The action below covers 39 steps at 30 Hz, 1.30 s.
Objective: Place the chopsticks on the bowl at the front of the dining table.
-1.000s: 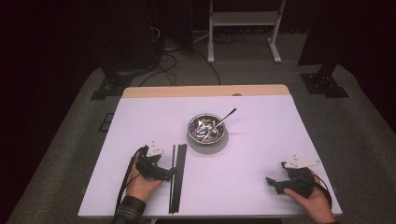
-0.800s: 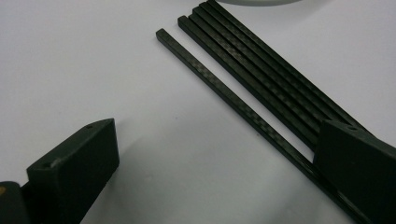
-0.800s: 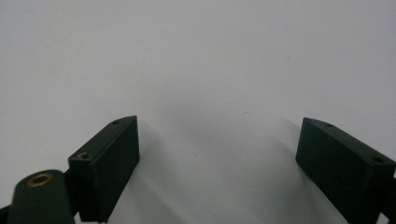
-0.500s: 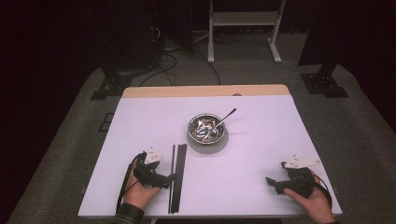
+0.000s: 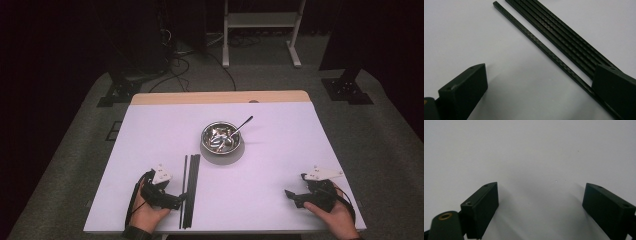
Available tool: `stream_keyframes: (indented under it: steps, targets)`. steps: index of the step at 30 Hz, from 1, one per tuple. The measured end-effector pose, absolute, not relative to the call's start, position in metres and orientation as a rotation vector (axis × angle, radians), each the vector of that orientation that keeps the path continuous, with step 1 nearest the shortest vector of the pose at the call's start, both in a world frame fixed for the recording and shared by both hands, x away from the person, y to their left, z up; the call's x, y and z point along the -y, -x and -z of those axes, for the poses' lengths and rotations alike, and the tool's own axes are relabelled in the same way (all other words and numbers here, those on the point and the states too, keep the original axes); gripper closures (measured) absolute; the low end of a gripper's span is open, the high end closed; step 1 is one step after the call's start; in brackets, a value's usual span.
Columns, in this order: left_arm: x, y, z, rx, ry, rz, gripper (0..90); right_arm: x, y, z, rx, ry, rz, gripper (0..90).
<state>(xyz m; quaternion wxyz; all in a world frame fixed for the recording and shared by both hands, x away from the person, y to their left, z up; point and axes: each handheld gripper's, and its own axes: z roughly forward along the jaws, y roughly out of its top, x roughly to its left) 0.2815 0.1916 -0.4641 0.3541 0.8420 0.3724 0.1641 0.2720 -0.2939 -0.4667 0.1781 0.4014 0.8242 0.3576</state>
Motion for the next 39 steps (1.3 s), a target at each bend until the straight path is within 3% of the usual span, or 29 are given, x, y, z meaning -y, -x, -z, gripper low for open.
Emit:
stream_keyframes:
  steps: [17, 39]
  targets:
    - [-0.193, -0.254, 0.464, -0.958, -2.181, -0.428, 0.0, 0.294, -0.272, 0.467, -2.331, -1.136, -1.011, 11.7]
    - [-0.212, -0.253, 0.463, -0.990, -2.177, -0.439, 0.0, 0.294, -0.272, 0.467, -2.331, -1.136, -1.011, 11.7]
